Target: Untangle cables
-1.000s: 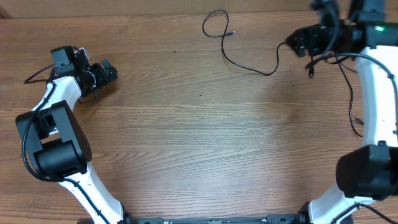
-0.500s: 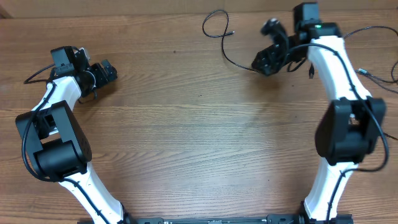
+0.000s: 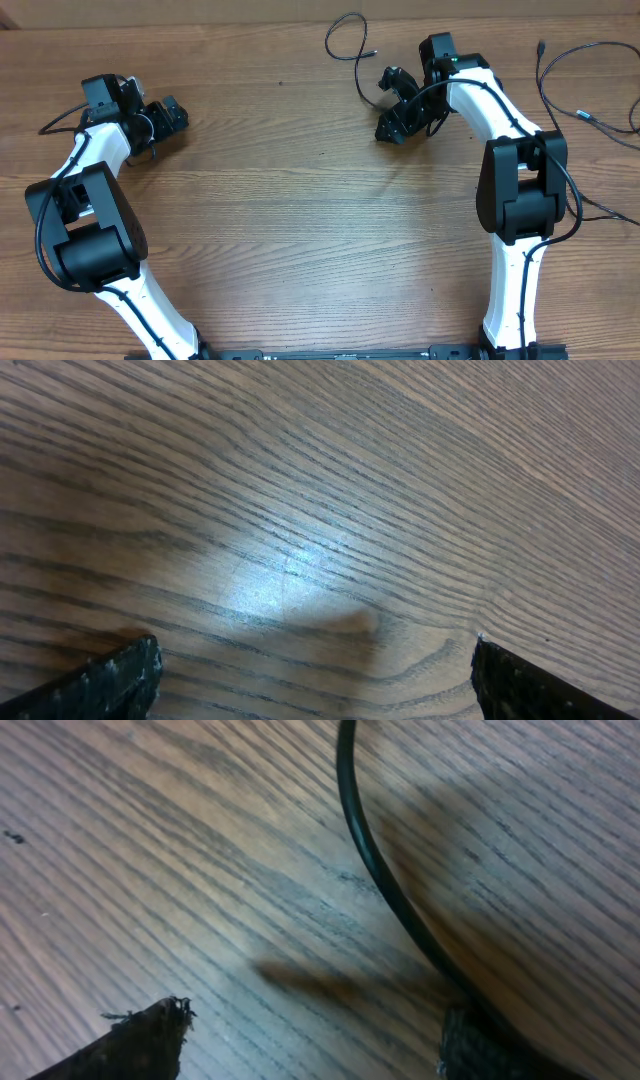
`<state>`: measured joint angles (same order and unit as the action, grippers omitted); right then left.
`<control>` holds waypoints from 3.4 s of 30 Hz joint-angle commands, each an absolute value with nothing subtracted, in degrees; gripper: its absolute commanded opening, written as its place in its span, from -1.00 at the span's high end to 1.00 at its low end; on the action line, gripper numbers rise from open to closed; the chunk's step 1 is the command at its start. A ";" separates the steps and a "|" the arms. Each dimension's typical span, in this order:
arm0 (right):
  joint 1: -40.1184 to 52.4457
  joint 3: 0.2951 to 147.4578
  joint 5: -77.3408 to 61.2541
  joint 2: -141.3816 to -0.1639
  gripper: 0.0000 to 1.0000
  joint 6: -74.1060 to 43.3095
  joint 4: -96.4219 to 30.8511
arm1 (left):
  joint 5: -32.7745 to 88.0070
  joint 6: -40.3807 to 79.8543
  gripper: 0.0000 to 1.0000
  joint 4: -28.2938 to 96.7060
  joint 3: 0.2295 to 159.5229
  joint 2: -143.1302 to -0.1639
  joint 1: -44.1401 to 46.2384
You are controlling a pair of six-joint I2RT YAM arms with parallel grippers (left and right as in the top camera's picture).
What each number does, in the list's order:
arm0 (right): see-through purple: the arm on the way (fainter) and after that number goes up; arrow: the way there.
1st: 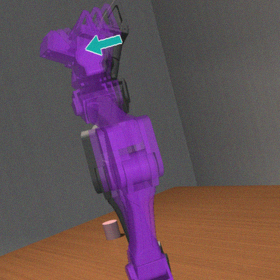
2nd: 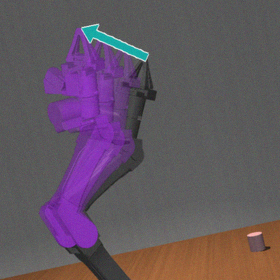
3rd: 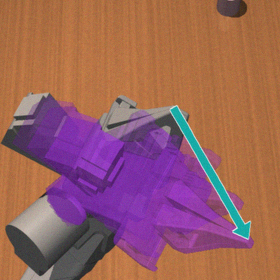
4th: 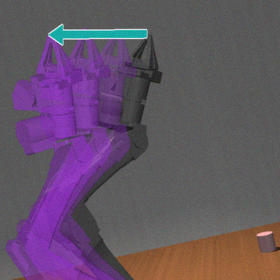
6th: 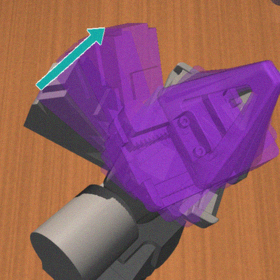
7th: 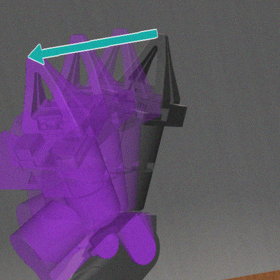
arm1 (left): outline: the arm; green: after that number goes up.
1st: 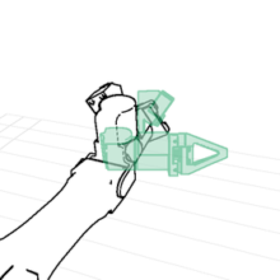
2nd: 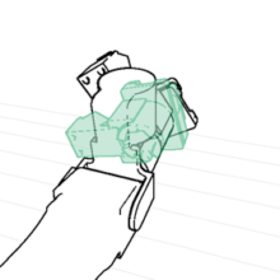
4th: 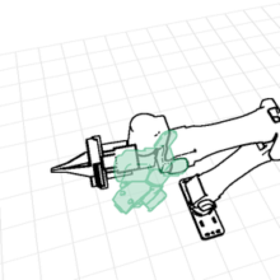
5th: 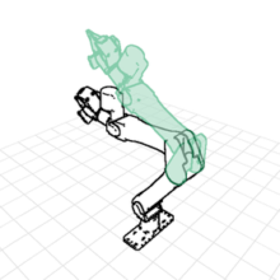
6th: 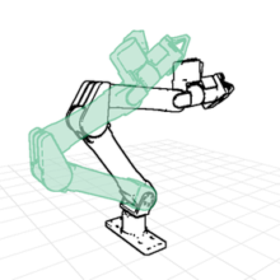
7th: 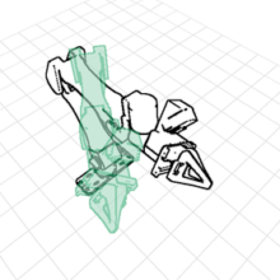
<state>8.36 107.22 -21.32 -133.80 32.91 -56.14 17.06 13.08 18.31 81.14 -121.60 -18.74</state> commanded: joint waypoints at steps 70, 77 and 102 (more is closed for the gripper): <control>8.29 103.90 -13.74 -133.91 -0.47 39.48 -43.27 | 15.90 11.97 -0.99 18.85 81.21 -121.71 -18.57; 8.29 102.80 -13.74 -133.91 0.92 39.03 -41.21 | 15.88 11.97 -0.99 18.85 81.21 -121.71 -18.57; 7.92 118.41 11.86 -113.75 0.93 11.27 -72.42 | 15.88 11.97 -0.99 18.83 81.23 -121.71 -18.50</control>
